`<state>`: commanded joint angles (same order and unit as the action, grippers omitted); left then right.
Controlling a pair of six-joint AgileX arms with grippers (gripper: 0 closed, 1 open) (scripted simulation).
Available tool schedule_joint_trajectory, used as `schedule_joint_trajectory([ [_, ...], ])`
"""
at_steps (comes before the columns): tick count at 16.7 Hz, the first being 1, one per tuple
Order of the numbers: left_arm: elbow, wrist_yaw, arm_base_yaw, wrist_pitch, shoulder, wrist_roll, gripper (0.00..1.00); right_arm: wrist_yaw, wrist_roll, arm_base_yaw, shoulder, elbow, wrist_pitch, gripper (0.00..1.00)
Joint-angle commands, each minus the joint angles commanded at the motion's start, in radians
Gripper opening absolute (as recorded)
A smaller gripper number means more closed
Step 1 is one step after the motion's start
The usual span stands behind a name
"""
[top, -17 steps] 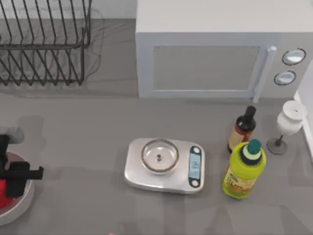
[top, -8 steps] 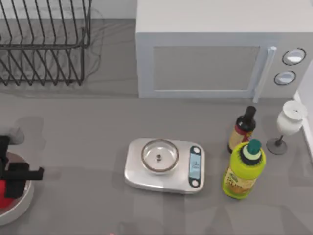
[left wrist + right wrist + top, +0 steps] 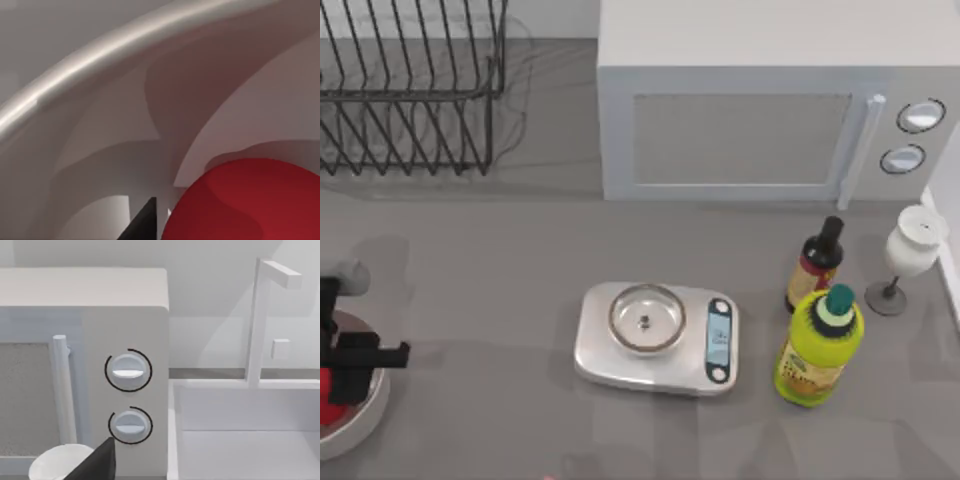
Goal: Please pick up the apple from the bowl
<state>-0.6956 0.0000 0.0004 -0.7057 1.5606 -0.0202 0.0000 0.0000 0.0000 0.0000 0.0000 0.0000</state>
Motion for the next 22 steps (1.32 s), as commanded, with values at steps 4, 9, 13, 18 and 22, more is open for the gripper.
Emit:
schedule_joint_trajectory([
  [4,0.0,0.0,0.0,0.0,0.0,0.0,0.0,0.0,0.0,0.0,0.0,0.0,0.0,1.0],
  [9,-0.022,-0.002,0.003,-0.002,-0.016,-0.003,0.0,0.0,0.0,0.0,0.0,0.0,0.0,1.0],
  [13,-0.09,-0.002,0.002,-0.071,-0.009,-0.002,0.0,0.0,0.0,0.0,0.0,0.0,0.0,1.0],
  [18,-0.397,-0.002,-0.003,-0.392,-0.008,0.003,0.0,0.0,0.0,0.0,0.0,0.0,0.0,1.0],
  [22,-0.708,-0.002,-0.008,-0.742,-0.03,0.008,0.0,0.0,0.0,0.0,0.0,0.0,0.0,1.0],
])
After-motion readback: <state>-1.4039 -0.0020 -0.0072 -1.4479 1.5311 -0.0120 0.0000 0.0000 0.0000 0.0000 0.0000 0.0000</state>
